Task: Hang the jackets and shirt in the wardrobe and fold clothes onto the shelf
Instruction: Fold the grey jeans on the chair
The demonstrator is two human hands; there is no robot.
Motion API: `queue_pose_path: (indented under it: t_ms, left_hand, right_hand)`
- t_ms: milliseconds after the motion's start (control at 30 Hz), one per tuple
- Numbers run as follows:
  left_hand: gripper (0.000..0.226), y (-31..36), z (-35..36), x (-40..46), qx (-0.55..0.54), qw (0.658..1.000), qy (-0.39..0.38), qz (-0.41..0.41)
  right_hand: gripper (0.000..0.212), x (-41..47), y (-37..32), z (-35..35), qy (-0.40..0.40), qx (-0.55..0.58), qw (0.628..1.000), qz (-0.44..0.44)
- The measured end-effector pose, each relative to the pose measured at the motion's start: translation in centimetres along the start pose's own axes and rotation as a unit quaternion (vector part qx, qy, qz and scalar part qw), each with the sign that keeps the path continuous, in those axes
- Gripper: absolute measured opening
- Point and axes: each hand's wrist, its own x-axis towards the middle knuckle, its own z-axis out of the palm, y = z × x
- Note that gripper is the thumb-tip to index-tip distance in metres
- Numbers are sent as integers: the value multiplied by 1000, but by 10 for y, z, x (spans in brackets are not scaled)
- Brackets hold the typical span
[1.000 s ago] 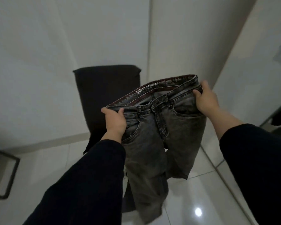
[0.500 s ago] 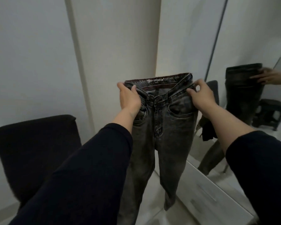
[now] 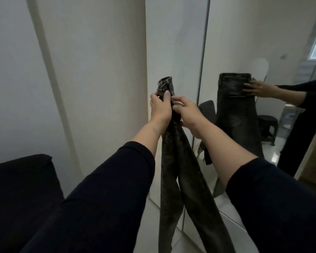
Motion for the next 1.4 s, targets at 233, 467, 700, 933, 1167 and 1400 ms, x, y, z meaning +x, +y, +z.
queue_pose_path:
  t_ms: [233, 467, 700, 933, 1167, 1400]
  left_hand:
    - [29, 1, 4, 12, 37, 999, 16, 25]
    - [31, 3, -3, 18, 56, 995, -9, 79]
    - [32, 12, -28, 19, 15, 993, -39, 114]
    - [22, 15, -70, 27, 35, 990, 21, 138]
    - [30, 8, -100, 7, 6, 987, 79, 139]
    - [30, -74, -115, -45, 90, 992, -13, 86]
  right_hand:
    - [61, -5, -2, -15, -18, 2, 999, 43]
    - [48, 16, 18, -40, 160, -138, 977, 17]
    - [123, 16, 25, -63, 222, -11, 971, 88]
    - [14, 19, 0, -34, 165, 112, 980, 25]
    - [15, 35, -48, -5, 119, 150, 980, -44]
    - [15, 38, -78, 0, 107, 120, 984, -75]
